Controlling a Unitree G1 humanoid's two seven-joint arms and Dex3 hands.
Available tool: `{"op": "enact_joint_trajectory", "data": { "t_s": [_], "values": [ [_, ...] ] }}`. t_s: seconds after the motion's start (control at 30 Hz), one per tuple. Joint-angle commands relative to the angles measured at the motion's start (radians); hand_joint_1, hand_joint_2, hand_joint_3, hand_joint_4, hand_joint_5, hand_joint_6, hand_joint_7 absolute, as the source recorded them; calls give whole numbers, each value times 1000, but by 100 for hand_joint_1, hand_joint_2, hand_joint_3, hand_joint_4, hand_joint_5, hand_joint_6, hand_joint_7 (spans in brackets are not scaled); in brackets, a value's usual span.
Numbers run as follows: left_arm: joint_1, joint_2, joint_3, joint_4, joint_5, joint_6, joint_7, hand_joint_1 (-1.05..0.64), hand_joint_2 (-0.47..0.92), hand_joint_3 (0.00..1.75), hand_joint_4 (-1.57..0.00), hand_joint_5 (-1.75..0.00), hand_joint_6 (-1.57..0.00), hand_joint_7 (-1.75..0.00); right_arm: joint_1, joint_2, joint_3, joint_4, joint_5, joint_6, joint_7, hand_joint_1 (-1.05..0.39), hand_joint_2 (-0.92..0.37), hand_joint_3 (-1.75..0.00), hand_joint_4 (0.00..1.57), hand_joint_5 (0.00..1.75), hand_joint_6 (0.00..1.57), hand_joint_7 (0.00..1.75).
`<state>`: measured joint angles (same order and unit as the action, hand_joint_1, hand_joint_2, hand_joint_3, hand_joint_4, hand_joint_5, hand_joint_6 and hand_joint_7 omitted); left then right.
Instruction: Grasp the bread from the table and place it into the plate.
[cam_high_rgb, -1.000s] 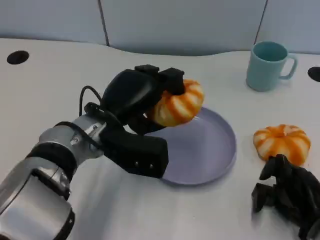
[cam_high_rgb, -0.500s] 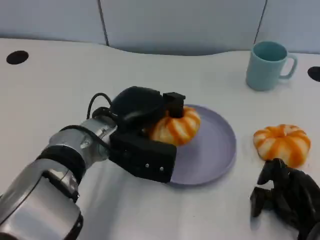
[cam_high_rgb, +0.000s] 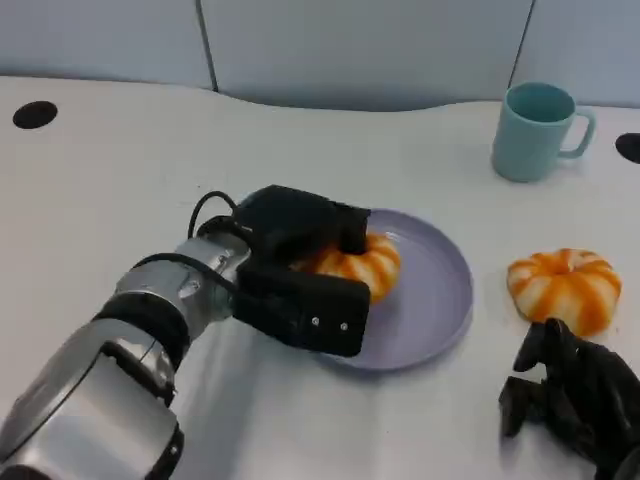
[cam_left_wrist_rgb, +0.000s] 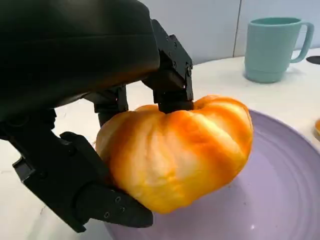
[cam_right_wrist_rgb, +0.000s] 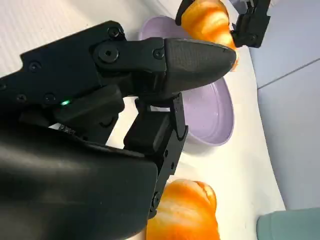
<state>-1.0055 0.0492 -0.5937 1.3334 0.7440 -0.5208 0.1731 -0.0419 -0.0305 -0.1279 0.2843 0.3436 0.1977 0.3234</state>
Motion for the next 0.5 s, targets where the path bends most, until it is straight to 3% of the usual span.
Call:
{"op": "enact_joint_trajectory", "data": {
  "t_s": [0.03,0.1,0.13,0.27,0.5],
  "values": [
    [-10,-2,33,1,-43,-3,-45,-35,91,14,-77,-79,-88,-18,26,-5,-4,15,-5,21,-5,-43,-92,-50,116,150,106,140],
    [-10,-3,31,1,-42,4,-64,-35,92,11,-73,-69,-78,-5,26,-5,-5,15,-2,22,-3,-44,-92,-49,116,150,106,141],
    [-12,-3,26,0,-35,6,-68,-40,92,12,-57,-52,-64,-2,26,-5,-5,15,-2,22,-3,-44,-92,-49,116,149,107,141],
    [-22,-1,1,-2,-5,24,-73,-53,92,13,-28,-26,-35,0,26,-7,-4,14,-6,27,-7,-44,-92,-49,116,150,107,140],
    [-29,2,-23,-2,12,43,-81,-76,92,19,-12,-18,-20,0,22,-3,-4,15,-7,28,-11,-44,-92,-48,118,149,109,140]
  ]
}}
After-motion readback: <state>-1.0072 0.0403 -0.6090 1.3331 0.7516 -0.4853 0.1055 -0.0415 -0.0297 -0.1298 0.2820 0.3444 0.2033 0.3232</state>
